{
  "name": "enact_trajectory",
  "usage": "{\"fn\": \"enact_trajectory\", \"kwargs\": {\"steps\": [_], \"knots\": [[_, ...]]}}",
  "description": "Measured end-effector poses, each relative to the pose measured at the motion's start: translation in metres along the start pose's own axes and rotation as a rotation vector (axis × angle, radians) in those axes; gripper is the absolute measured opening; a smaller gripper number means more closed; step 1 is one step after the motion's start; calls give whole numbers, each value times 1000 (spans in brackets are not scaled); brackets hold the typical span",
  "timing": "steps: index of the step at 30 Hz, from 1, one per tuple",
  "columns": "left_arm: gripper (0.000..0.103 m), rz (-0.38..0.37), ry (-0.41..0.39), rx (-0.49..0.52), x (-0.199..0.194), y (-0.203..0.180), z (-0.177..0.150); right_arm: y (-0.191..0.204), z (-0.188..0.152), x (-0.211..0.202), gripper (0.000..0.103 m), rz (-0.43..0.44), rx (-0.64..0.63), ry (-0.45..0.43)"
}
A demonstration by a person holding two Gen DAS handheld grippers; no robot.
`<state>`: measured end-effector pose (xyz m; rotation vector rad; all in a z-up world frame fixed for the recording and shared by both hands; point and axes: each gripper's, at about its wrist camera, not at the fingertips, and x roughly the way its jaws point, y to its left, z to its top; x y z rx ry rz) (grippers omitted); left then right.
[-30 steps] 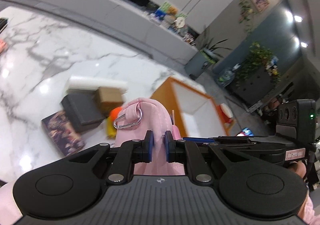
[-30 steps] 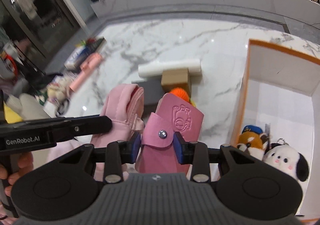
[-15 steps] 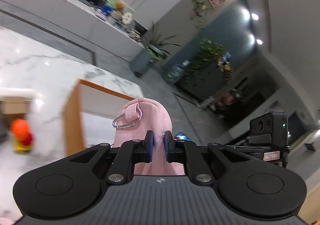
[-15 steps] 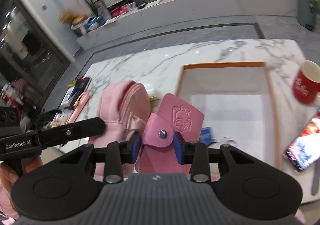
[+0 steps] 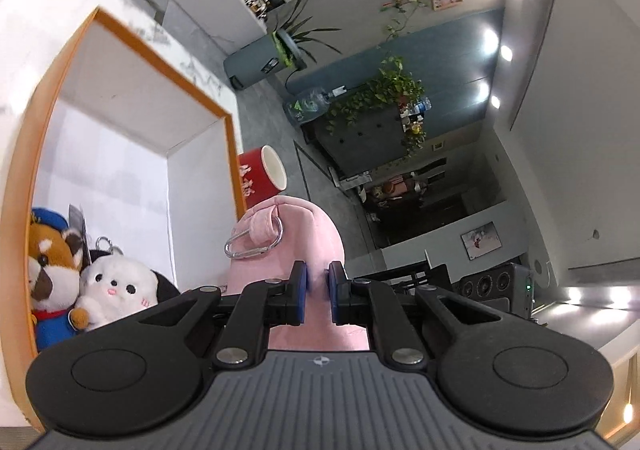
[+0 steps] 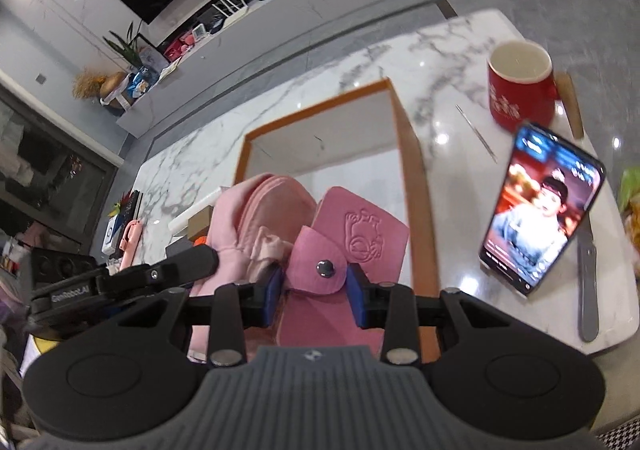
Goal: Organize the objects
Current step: 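Lift and carry the pink bag and pink wallet into the orange box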
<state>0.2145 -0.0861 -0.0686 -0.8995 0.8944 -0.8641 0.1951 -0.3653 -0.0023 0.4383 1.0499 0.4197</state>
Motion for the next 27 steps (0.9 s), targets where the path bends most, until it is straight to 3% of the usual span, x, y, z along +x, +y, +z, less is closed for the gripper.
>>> {"fn": "enact_trajectory", "kwargs": {"steps": [11,23,27], "knots": [[12,42,18,-95,13,32,0,-28,4,20,36,105,51,36],[12,160,117,-51,34,31,-10,-39,10,34,35,-2,3,175],[12,218,163,-33,35,29,-18,-38,11,41,23,-44,-16,191]]}}
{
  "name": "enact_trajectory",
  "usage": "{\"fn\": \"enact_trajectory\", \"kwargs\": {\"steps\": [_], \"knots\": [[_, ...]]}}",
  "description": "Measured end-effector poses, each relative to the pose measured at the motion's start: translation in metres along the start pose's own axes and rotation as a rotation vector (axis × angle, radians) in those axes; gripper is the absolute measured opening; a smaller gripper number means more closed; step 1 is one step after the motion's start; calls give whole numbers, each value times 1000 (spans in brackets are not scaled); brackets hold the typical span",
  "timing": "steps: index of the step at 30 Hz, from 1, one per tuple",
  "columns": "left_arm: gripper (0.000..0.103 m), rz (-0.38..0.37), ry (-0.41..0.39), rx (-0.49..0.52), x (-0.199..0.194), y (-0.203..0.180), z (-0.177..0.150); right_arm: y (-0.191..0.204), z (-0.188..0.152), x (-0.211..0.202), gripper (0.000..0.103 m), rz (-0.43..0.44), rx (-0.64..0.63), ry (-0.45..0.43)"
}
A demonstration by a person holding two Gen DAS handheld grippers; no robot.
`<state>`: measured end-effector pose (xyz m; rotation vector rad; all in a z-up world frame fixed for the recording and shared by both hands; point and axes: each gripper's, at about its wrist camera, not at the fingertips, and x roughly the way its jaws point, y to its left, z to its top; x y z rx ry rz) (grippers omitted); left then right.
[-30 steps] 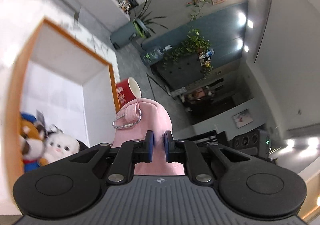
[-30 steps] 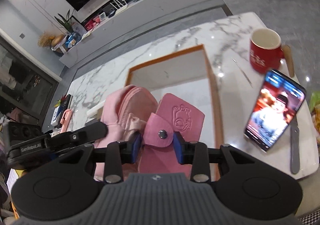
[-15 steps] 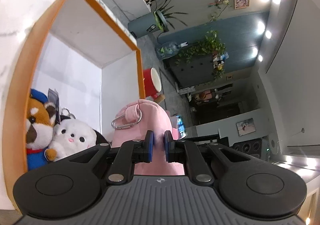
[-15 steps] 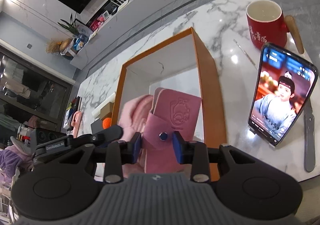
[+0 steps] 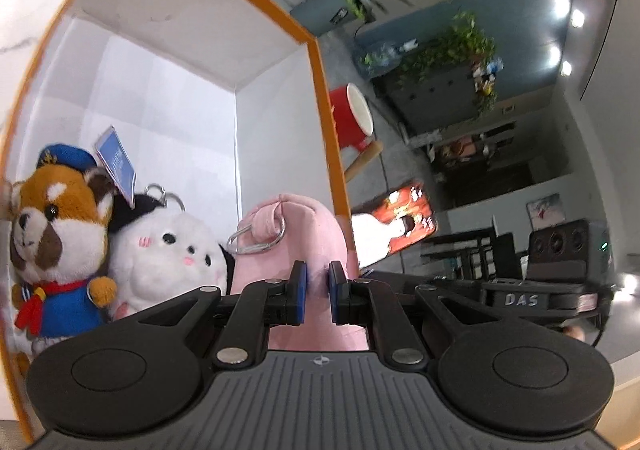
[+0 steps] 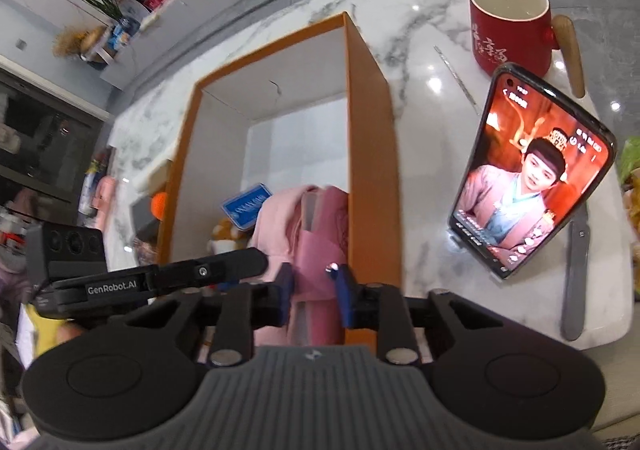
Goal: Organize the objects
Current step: 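Lift and carry the pink bag and pink wallet into the orange box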
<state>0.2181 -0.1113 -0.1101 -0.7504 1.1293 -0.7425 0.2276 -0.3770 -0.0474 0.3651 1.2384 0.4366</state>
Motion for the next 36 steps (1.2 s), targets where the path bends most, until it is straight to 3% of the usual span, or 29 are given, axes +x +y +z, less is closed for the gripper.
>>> {"fn": "enact_trajectory", "kwargs": {"steps": [3,10,15,18,25,27,29,36], "knots": [[12,52,22,30,4,-5,-3,5,-1,5,23,2,-13,21],[14,229,69,109,10,-12,-6,25,-4,12,23,-115,-109,12],[18,295,69,141,2,-13,-5,36,-9,22,22,-152,-168,19],[22,272,78,171,-6,-16,2,43,-12,25,22,-164,-210,11],[26,358,40,336,-25,-33,10,53,-13,28,26,-161,-219,-32],[28,402,42,407,-22,-36,11,58,-14,31,38,-191,-246,-57],[34,425,67,484,-14,-38,14,62,-15,35,43,-211,-273,-75],[52,470,183,655,6,-36,15,67,-21,54,43,-244,-307,-96]]}}
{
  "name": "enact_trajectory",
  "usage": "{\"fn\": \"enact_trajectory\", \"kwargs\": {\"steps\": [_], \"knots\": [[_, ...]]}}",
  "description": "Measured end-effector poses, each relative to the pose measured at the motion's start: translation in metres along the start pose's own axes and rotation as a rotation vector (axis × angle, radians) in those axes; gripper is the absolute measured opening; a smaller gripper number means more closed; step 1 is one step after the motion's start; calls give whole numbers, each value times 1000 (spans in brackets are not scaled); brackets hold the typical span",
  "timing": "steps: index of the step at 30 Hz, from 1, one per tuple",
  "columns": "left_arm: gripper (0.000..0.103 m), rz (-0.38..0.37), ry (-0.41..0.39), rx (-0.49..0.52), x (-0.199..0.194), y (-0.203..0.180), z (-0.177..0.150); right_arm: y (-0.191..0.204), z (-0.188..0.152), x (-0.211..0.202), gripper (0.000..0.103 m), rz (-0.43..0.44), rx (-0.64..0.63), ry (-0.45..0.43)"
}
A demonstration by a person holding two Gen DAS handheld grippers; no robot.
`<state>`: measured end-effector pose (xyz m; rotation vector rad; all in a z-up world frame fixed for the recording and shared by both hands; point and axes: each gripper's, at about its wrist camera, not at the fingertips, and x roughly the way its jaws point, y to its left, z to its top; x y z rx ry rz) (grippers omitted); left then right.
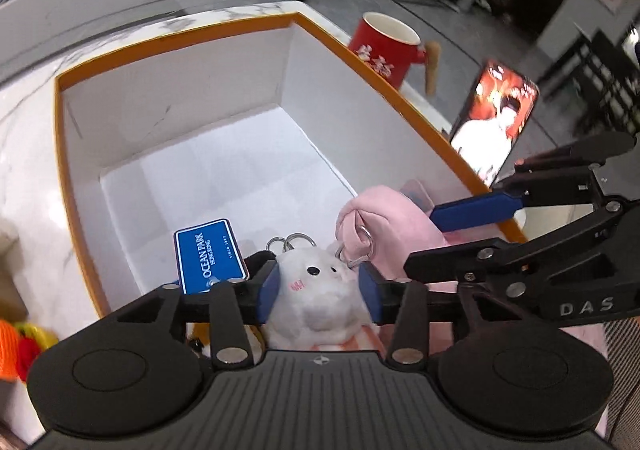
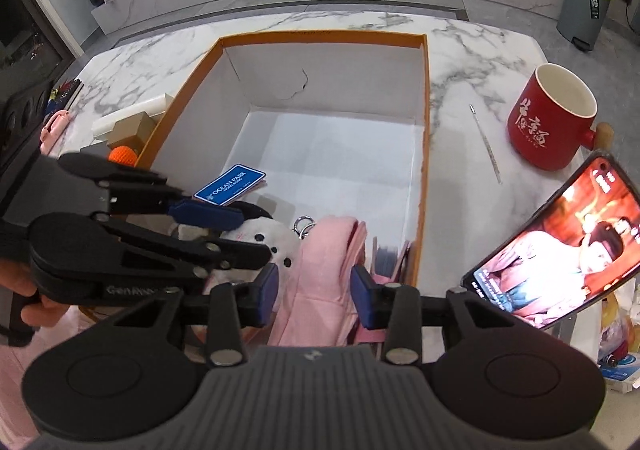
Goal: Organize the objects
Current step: 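Lift and carry the pink bag and pink wallet into the orange box, then open the left gripper releasing the bag while the right releases the wallet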
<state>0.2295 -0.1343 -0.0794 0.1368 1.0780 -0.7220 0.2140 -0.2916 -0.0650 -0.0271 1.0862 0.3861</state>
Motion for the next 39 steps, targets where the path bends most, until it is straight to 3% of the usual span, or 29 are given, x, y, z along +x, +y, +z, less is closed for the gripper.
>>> {"fn": "enact_trajectory", "kwargs": {"steps": [4,8,12,17,22,28,34,39], "knots": [[55,35,28,46,8,-1,0,7,-7,7,42,-48,-23,-27],[53,25,31,54,8,-1,-4,14,-12,13,38,-89,-73,-40],[47,76,50,-4,6,-6,-4,21,-12,13,32,-146,-94,-31],[42,122,21,-34,-3,-13,-13,34,-11,6,31,-205,-152,-28],[41,120,-2,-48,-5,-9,-18,37,-14,17,31,-205,-192,-11],[42,119,-37,-48,-6,-10,-20,25,-14,20,32,-126,-110,-11],[42,128,-107,-95,-24,-13,-27,27,-21,10,39,-156,-61,-63],[45,141,-190,-128,-54,-13,-37,39,-28,-13,57,-197,-52,-154]]}}
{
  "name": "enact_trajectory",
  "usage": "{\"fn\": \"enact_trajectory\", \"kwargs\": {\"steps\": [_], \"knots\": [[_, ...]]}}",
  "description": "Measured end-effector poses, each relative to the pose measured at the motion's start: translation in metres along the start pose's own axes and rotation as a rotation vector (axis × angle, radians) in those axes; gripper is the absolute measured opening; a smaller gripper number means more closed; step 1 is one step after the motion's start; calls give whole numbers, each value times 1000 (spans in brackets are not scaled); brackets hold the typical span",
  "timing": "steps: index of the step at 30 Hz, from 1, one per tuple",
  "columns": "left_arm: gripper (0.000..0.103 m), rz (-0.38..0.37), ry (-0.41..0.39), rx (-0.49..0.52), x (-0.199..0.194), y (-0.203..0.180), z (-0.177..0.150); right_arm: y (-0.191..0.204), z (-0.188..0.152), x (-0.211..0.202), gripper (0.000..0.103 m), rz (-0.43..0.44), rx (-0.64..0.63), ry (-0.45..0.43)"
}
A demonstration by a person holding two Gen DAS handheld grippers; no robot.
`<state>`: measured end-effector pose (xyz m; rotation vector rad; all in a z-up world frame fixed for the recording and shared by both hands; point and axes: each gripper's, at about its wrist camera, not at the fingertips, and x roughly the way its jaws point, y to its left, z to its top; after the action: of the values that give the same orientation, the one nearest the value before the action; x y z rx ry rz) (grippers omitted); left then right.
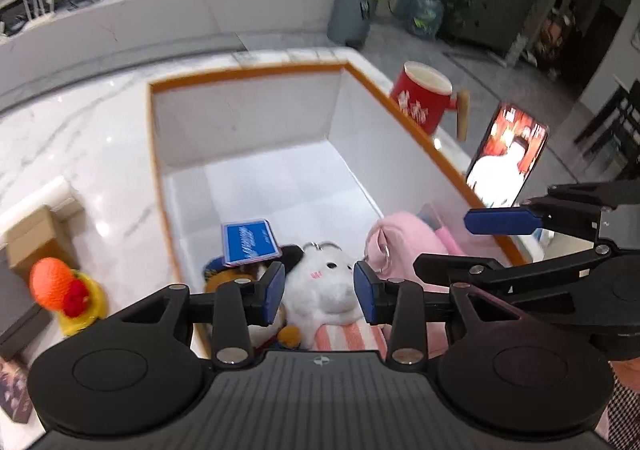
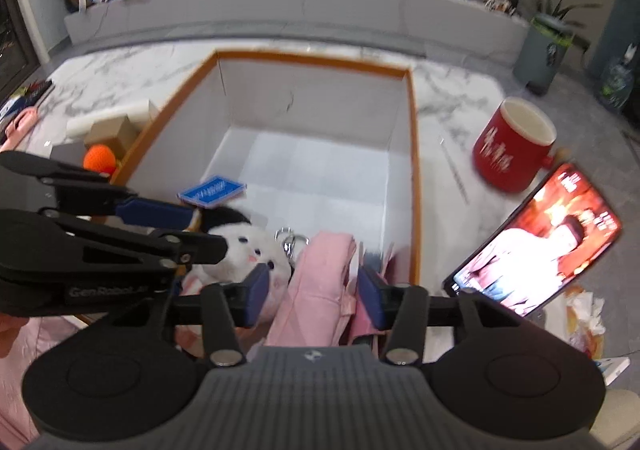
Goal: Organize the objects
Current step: 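Open the left gripper releasing the bag while the right releases the wallet, then raise both grippers out of the orange box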
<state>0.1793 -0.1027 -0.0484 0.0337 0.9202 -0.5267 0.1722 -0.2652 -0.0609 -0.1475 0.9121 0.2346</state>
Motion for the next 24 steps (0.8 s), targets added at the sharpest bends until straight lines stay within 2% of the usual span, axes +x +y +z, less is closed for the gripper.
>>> {"fn": "enact_trajectory", "kwargs": {"steps": [3,10,14,20,24], "knots": [[45,25,-63,-8,-24,1,-3,6,0,-18,64,-9,17,-65],[45,121,-178,-30,-76,11,-18,33,-4,-50,69,42,62,-176],[50,189,-232,-54,-102,25,-31,57,-7,-64,76,73,54,-231],[51,303,-261,-93,-127,51,-55,102,-11,-68,79,145,32,-281],[51,342,-257,-144,-137,74,-70,128,-14,-60,81,216,17,-294]]}}
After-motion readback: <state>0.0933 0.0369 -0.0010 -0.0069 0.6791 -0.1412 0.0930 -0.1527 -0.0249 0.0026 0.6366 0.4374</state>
